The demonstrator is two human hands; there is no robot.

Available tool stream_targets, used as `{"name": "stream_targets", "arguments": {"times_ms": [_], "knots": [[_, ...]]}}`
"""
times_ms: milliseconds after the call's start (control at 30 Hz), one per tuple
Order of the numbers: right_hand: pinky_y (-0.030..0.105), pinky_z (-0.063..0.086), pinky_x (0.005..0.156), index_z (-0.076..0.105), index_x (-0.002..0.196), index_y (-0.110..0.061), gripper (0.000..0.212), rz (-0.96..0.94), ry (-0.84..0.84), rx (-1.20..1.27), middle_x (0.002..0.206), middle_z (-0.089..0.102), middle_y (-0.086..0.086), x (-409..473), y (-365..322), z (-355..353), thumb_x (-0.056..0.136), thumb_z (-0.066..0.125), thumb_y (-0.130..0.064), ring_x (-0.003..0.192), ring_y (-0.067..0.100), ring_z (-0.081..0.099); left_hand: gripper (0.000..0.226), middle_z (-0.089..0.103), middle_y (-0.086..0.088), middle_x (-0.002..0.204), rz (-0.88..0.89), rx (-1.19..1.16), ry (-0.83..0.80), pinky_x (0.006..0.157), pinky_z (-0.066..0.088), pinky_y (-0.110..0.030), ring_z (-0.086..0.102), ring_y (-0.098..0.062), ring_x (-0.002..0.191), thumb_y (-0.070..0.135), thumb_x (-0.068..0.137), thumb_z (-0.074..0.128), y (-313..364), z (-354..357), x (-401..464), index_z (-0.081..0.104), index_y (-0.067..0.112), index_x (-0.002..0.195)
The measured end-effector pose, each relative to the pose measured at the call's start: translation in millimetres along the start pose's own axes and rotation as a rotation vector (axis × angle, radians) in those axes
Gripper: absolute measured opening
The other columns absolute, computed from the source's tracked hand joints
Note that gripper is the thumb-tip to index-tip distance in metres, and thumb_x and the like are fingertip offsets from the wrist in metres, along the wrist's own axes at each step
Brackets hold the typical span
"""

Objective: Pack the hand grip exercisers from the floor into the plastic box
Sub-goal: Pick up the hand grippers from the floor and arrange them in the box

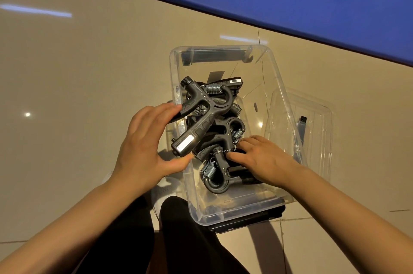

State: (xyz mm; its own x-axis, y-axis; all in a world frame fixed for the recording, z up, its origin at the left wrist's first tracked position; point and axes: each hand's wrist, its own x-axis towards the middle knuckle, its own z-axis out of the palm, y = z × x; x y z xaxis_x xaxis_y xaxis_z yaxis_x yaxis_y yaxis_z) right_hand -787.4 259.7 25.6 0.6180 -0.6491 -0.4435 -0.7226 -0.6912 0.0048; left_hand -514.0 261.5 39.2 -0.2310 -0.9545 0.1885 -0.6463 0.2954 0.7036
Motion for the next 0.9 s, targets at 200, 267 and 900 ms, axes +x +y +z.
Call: {"name": "stream_targets", "arguments": {"times_ms": [200,267,900], "knots": [[0.023,0.045,0.087,0.054,0.126,-0.027,0.037,0.351,0.199,0.597,0.116,0.060,-0.008,-12,-23,-30,0.091,0.056,-0.036,0.104,0.009,0.055,0.084,0.038,0.014,0.135,-0.040,-0.057,-0.004,0.095,0.044,-0.046,0.034,-0.016,0.125,0.056,0.063,0.064,1,0,-1,0.035,0.028,0.137],[0.022,0.049,0.081,0.063,0.113,-0.029,0.025,0.436,0.280,0.950,0.101,0.066,-0.016,-8,-43,-54,0.092,0.052,-0.039,0.093,0.001,0.060,0.086,0.038,0.017,0.133,-0.064,-0.068,-0.002,0.097,0.042,-0.039,0.035,-0.013,0.124,0.058,0.062,0.066,4,1,0,0.035,0.029,0.136],[0.029,0.048,0.063,0.056,0.111,-0.027,0.025,0.838,0.342,0.646,0.086,0.064,-0.007,-3,-11,-98,0.088,0.063,-0.035,0.074,0.017,0.062,0.080,0.031,-0.004,0.145,0.109,0.122,-0.064,0.109,0.017,-0.049,0.026,-0.021,0.136,0.078,0.076,0.039,24,11,1,0.031,0.029,0.139]]}}
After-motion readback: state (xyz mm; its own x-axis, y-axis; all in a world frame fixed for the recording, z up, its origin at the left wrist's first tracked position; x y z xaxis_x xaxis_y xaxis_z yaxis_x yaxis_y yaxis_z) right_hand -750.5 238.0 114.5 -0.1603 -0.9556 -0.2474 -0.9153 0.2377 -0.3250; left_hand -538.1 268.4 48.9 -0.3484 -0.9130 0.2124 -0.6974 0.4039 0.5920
